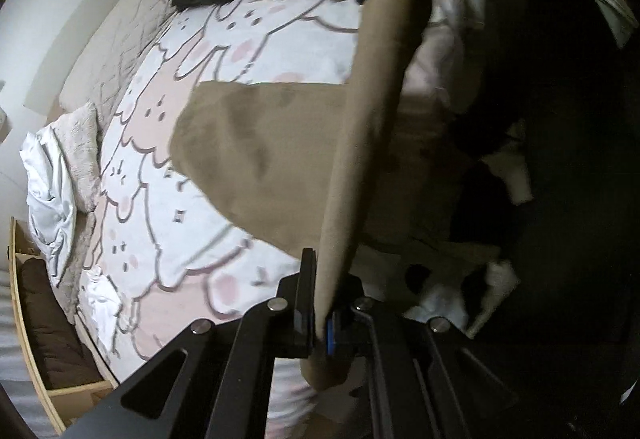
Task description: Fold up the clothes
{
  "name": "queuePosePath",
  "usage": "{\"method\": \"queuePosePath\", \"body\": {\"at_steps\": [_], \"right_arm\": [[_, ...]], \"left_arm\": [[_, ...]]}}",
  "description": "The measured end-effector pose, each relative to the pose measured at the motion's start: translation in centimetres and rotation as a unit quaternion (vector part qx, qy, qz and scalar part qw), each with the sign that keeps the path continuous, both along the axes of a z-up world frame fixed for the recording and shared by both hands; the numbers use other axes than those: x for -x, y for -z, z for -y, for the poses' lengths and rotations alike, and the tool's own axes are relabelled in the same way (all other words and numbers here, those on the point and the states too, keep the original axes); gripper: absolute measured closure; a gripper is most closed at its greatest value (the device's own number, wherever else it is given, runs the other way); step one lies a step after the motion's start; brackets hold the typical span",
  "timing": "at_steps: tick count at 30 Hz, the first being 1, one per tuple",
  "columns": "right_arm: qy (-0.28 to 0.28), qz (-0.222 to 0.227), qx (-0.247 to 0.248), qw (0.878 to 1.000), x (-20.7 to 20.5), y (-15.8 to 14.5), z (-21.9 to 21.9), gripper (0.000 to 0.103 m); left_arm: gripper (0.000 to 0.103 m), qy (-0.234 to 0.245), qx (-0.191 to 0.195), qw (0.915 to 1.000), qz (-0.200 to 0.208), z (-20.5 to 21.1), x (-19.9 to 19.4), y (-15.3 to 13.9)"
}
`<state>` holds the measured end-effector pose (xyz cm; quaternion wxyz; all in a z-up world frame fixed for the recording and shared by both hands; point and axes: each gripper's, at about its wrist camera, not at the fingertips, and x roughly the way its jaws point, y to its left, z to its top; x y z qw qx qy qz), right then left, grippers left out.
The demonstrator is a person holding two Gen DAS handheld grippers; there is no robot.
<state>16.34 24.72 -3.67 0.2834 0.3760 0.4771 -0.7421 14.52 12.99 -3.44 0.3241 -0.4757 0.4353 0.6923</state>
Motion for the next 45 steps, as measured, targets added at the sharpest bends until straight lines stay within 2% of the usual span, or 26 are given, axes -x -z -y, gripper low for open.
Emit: {"method": "queuePosePath", "body": {"at_steps": [9, 14, 18, 22, 24, 26, 30, 31, 33, 34, 35, 37, 39, 43, 45], "right_arm": [[0.029, 0.048, -0.024, 0.998, 13.3, 0.8, 0.7, 0.097], [0.056, 0.081, -0.024, 0.995, 21.5, 3.9, 2.0, 0.097], [0.066, 0.108, -0.034, 0.991, 26.3, 6.6, 2.5, 0.097], [0.083, 0.139, -0.031, 0.986, 30.2, 9.2, 2.5, 0.097], [0.088, 0.163, -0.026, 0.982, 31.4, 10.2, 2.5, 0.097], [0.095, 0.185, -0.019, 0.978, 32.5, 11.2, 2.5, 0.097], [0.132, 0.225, 0.031, 0.965, 34.5, 11.4, 1.5, 0.096], [0.141, 0.232, 0.050, 0.961, 34.9, 11.0, 1.1, 0.091], [0.166, 0.226, 0.079, 0.957, 35.6, 10.0, 0.2, 0.055], [0.183, 0.216, 0.092, 0.955, 36.0, 9.4, -0.4, 0.031], [0.200, 0.205, 0.106, 0.952, 36.4, 8.7, -1.0, 0.025], [0.233, 0.184, 0.132, 0.946, 37.2, 7.4, -2.1, 0.025], [0.259, 0.161, 0.158, 0.939, 37.5, 5.9, -3.3, 0.025], [0.262, 0.127, 0.195, 0.937, 35.1, 3.7, -5.6, 0.025], [0.236, 0.118, 0.212, 0.941, 32.2, 3.3, -6.5, 0.032]], "left_arm": [[0.098, -0.039, 0.034, 0.9983, 0.029, 0.8, 13.5, 1.7], [0.098, -0.087, 0.034, 0.9935, 0.066, 1.5, 21.0, 5.0], [0.095, -0.103, 0.030, 0.9911, 0.079, 1.9, 25.1, 7.2], [0.094, -0.126, 0.019, 0.9856, 0.111, 2.6, 28.0, 9.4], [0.085, -0.141, 0.009, 0.9827, 0.120, 3.1, 28.9, 10.2], [0.062, -0.156, -0.007, 0.9797, 0.125, 4.0, 29.6, 10.4], [0.059, -0.194, -0.049, 0.9708, 0.132, 6.4, 31.0, 9.8], [0.059, -0.207, -0.060, 0.9679, 0.129, 6.9, 31.3, 9.4], [0.059, -0.234, -0.081, 0.9619, 0.117, 8.0, 32.0, 8.6], [0.059, -0.247, -0.088, 0.9590, 0.107, 8.4, 32.2, 8.2], [0.059, -0.261, -0.095, 0.9559, 0.097, 8.8, 32.5, 7.8], [0.059, -0.283, -0.109, 0.9496, 0.077, 9.5, 32.8, 6.8], [0.059, -0.284, -0.124, 0.9488, 0.061, 9.5, 32.1, 5.4], [0.058, -0.250, -0.148, 0.9564, 0.032, 7.9, 29.4, 4.0], [0.058, -0.230, -0.165, 0.9582, 0.036, 6.7, 26.7, 3.5]]}}
